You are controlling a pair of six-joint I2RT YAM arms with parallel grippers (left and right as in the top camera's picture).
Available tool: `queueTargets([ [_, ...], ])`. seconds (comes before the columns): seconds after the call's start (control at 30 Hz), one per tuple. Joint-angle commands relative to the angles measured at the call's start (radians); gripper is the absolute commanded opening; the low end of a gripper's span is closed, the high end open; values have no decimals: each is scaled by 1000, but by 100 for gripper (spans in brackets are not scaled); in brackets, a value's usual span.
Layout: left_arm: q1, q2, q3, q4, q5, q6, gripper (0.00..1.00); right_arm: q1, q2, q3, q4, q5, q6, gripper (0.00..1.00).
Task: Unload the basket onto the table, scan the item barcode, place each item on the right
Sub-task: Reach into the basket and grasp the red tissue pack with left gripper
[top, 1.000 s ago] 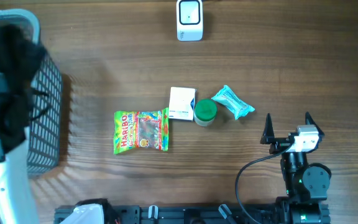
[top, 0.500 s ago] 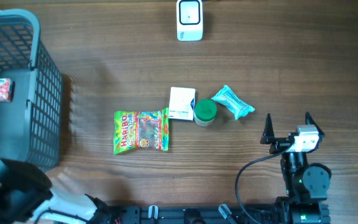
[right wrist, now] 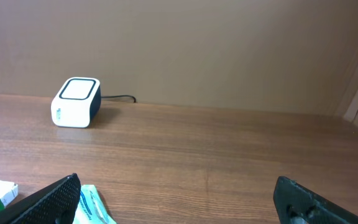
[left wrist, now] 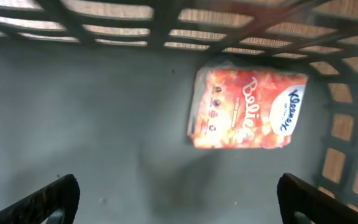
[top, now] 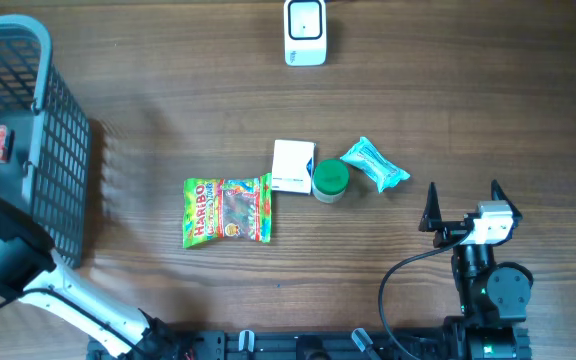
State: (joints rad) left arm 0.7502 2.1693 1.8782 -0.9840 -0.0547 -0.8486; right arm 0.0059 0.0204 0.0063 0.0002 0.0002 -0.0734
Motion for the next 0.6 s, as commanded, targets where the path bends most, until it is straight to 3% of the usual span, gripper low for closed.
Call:
queueTargets([
  [0.0, -19, 45, 5, 27, -71, 0, 95, 3, -6, -1, 5, -8, -5, 100],
  [0.17, -69, 47, 5, 50, -254, 0, 99, 3, -6, -1, 5, -8, -5, 100],
  [0.57, -104, 83, 5, 151, -253, 0, 100, 3, -6, -1, 5, -8, -5, 99],
])
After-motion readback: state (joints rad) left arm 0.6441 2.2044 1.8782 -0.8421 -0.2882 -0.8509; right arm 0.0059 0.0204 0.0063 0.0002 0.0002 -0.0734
